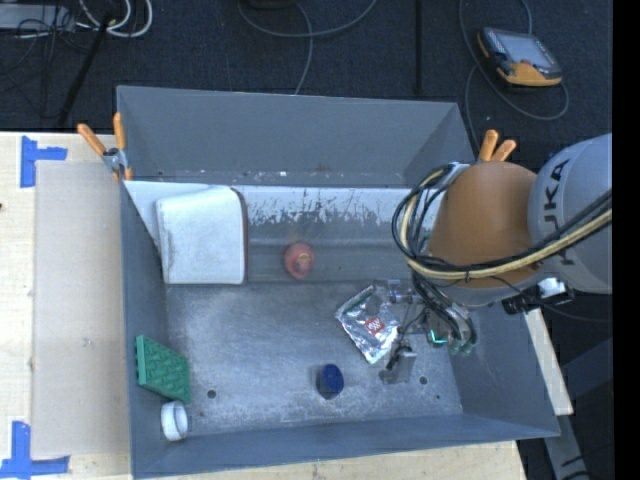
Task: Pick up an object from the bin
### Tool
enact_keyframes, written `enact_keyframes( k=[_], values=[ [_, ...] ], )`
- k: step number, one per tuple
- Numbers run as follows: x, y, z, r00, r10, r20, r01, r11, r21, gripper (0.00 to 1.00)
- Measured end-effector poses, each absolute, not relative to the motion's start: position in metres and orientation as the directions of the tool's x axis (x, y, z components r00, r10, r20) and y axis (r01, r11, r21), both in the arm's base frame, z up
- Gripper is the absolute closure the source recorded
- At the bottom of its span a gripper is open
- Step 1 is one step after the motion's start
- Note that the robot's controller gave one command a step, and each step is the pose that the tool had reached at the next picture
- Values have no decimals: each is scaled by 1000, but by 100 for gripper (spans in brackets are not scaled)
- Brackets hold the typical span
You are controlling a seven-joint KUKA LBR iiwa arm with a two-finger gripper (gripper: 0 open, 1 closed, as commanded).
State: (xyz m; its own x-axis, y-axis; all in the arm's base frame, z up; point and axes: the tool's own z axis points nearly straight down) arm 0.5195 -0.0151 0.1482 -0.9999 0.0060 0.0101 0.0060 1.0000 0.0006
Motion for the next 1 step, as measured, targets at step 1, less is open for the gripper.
enact_keyframes(
  k=[1],
  values=[
    [547, -45, 65, -999, -37, 5, -37, 999, 0, 0]
  ],
)
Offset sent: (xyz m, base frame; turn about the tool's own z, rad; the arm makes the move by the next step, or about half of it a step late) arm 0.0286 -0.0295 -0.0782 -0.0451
